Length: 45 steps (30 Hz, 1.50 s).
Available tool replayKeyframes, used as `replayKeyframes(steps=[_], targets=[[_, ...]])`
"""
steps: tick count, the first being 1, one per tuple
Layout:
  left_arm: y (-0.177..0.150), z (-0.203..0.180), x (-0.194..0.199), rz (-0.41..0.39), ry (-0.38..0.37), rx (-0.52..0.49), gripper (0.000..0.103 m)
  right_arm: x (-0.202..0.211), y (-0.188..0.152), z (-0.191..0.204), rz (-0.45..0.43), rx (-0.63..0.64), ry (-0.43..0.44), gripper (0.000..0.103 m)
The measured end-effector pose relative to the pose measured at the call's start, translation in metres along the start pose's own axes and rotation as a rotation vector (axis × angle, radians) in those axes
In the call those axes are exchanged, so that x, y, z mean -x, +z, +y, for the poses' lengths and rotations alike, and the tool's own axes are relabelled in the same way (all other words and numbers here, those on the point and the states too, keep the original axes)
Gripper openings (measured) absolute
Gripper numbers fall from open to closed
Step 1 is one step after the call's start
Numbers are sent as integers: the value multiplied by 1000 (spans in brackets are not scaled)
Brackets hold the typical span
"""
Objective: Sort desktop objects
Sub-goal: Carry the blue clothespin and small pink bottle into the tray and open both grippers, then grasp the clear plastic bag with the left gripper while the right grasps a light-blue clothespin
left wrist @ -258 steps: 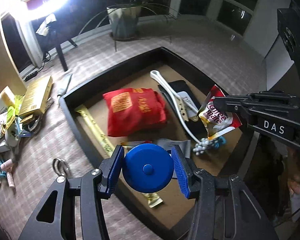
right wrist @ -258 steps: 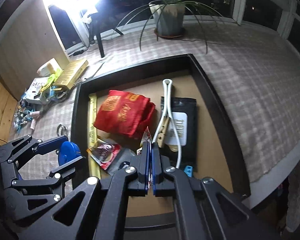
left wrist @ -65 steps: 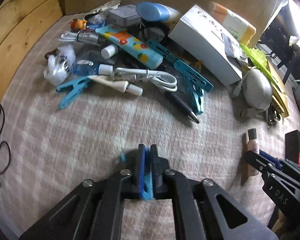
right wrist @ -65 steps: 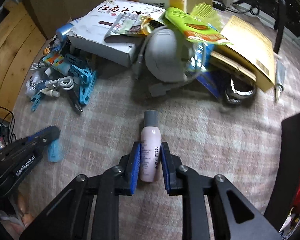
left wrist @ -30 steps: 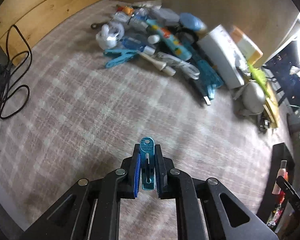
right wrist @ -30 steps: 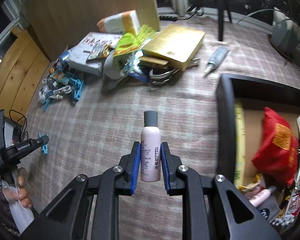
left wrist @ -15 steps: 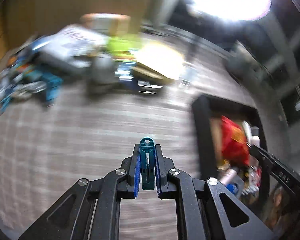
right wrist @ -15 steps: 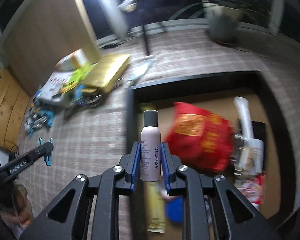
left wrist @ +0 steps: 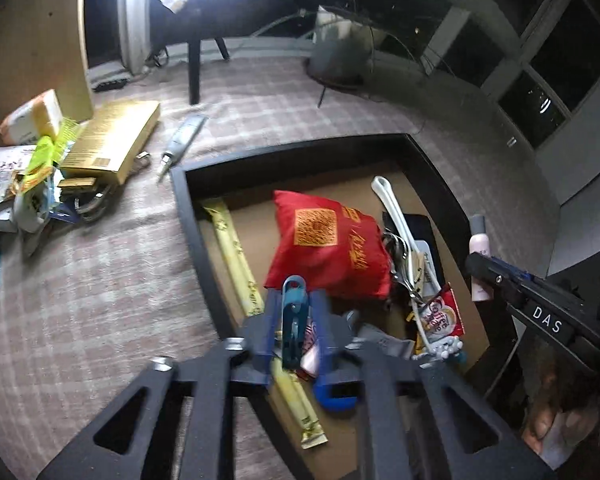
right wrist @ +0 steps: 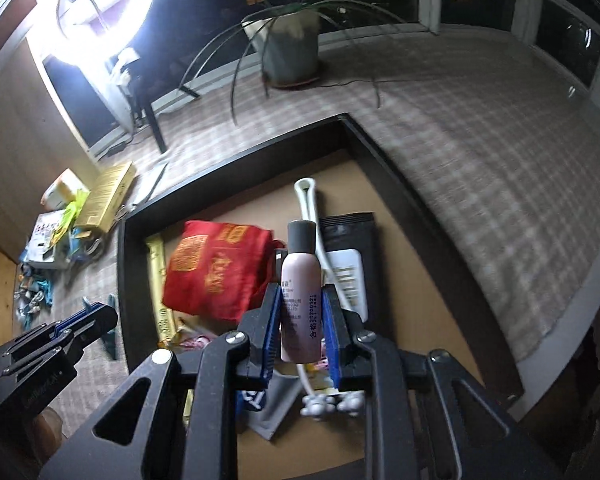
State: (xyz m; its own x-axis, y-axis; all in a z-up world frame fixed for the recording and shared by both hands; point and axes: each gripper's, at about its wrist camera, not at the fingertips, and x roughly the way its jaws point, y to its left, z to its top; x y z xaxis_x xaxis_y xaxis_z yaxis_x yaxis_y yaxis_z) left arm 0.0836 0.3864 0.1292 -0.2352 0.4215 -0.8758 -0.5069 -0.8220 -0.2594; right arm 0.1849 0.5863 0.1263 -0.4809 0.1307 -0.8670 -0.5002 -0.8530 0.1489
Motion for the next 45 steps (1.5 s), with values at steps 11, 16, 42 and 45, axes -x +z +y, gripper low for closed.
replayKeyframes(steps=[11, 16, 42, 45], targets=[[9, 79, 30, -82, 109, 96, 44, 1, 10, 63, -8, 75, 86, 41], [10, 155, 48, -102, 179, 198, 44, -13, 14, 126, 12, 164, 157, 41], [-53, 494, 115, -132, 454, 687, 54, -96, -24, 485, 232, 657, 398, 41], [-55, 511, 112, -127, 458, 699, 60, -109, -27, 507, 265, 684, 403, 41]])
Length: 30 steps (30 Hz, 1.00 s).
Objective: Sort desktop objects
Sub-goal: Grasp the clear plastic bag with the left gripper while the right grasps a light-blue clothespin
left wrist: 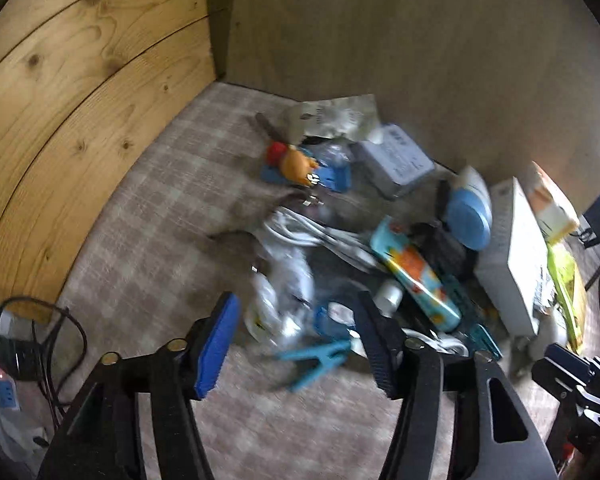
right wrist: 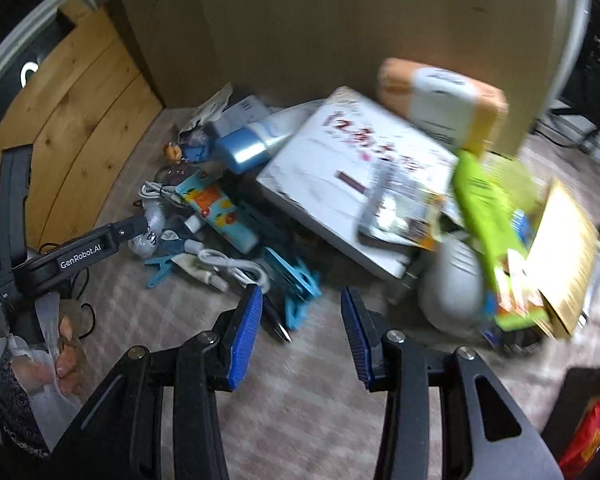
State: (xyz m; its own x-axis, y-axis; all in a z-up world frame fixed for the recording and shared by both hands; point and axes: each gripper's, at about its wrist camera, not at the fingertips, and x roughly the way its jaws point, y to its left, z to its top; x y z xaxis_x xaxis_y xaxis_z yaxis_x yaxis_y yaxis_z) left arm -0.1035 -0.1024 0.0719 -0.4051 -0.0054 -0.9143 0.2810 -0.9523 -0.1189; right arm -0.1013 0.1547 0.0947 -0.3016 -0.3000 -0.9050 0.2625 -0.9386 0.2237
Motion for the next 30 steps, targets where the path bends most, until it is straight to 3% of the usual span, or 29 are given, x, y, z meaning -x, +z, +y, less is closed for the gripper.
replayKeyframes(steps=[4, 11, 14, 16, 23, 30], targets=[[7, 8, -16, 22, 2, 3, 68, -26, 12, 12, 49, 33, -14, 41], [13, 8, -43, 67, 10, -6, 68, -55, 21, 9, 103, 39, -57, 40], [12, 9, -51, 72, 9, -4, 59, -61, 20, 4, 118, 25, -46, 39], [12, 14, -53, 74, -1, 21, 39, -63, 18, -1, 127, 3, -13, 35], [0, 19, -49, 72, -5, 29, 34, -58, 7, -10, 133, -31, 30, 23], [-25, 24, -40, 83, -32, 38, 32, -43, -19, -23, 121, -73, 72, 21]])
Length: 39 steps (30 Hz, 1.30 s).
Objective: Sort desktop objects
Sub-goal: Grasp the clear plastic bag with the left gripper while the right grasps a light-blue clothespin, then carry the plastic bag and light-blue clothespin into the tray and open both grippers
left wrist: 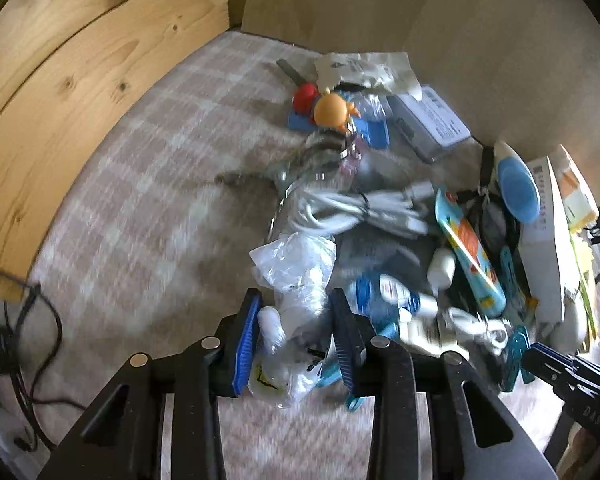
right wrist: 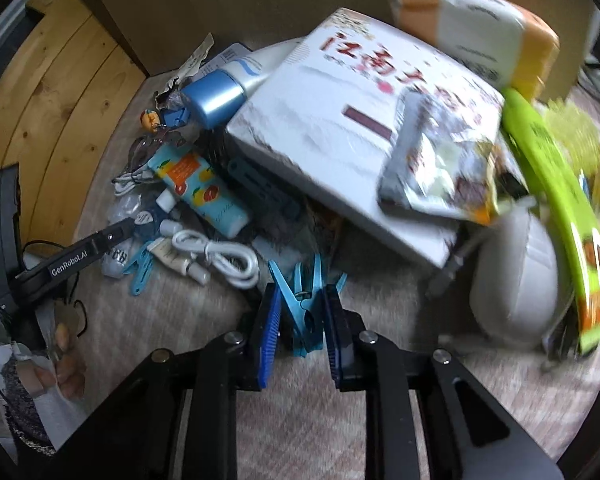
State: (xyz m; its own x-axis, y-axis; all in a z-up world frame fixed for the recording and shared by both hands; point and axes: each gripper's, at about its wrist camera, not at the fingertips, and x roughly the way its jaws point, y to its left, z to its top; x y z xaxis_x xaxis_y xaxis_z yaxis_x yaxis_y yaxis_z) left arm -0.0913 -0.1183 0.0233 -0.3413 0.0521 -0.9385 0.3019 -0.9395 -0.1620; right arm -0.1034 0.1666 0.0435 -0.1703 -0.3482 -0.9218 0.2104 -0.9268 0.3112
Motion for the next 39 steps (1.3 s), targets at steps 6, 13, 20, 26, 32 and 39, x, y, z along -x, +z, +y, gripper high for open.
replayKeyframes(steps=[6, 13, 20, 26, 32, 39], targets=[[-27, 3, 7, 7, -17, 7, 32, 18, -33, -17, -14, -41, 9, 20], [-56, 3, 22, 17, -43, 28, 31, 43, -63, -27, -56, -59, 10, 20], [-76, -25, 47, -19, -72, -7, 31, 63, -71, -30, -106, -68, 6, 20], [-86, -78, 68, -46, -124, -95, 31, 93, -96, -55, -146, -91, -9, 20], [-120, -157, 98, -53, -184, -216, 31, 130, -124, -90, -206, -135, -64, 20], [-172, -257, 118, -54, -253, -401, 31, 177, -167, -146, -274, -225, -163, 20]])
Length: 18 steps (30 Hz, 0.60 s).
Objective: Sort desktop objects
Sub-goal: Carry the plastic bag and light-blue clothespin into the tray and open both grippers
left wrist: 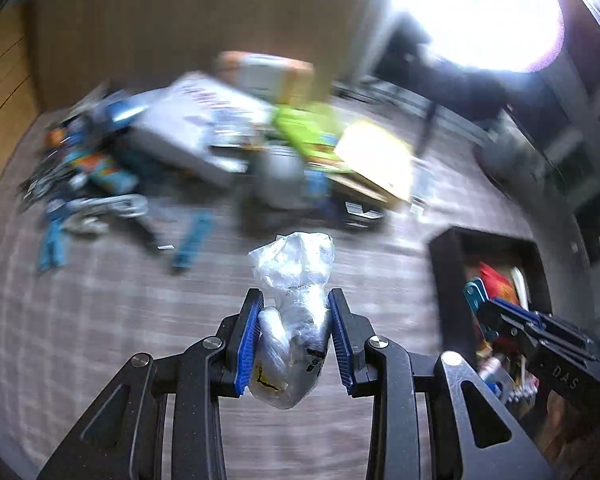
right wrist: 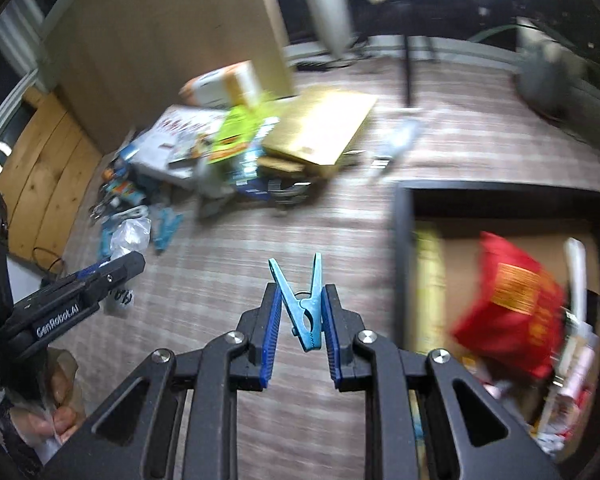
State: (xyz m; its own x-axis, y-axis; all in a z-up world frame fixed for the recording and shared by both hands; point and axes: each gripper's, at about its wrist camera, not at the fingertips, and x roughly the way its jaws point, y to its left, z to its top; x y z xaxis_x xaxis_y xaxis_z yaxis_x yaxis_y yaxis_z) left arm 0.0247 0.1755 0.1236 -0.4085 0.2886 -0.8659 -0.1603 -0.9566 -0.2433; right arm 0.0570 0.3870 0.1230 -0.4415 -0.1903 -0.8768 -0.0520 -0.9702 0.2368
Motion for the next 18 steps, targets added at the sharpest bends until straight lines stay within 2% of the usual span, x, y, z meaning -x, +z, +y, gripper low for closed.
replayKeyframes(steps=[11, 18], targets=[[-28, -149, -18, 46, -107, -252, 31, 60, -44, -119, -84, -189, -164, 21], [-39, -203, -23, 60, -150, -337, 32, 84, -66, -161, -117, -260, -231, 21]])
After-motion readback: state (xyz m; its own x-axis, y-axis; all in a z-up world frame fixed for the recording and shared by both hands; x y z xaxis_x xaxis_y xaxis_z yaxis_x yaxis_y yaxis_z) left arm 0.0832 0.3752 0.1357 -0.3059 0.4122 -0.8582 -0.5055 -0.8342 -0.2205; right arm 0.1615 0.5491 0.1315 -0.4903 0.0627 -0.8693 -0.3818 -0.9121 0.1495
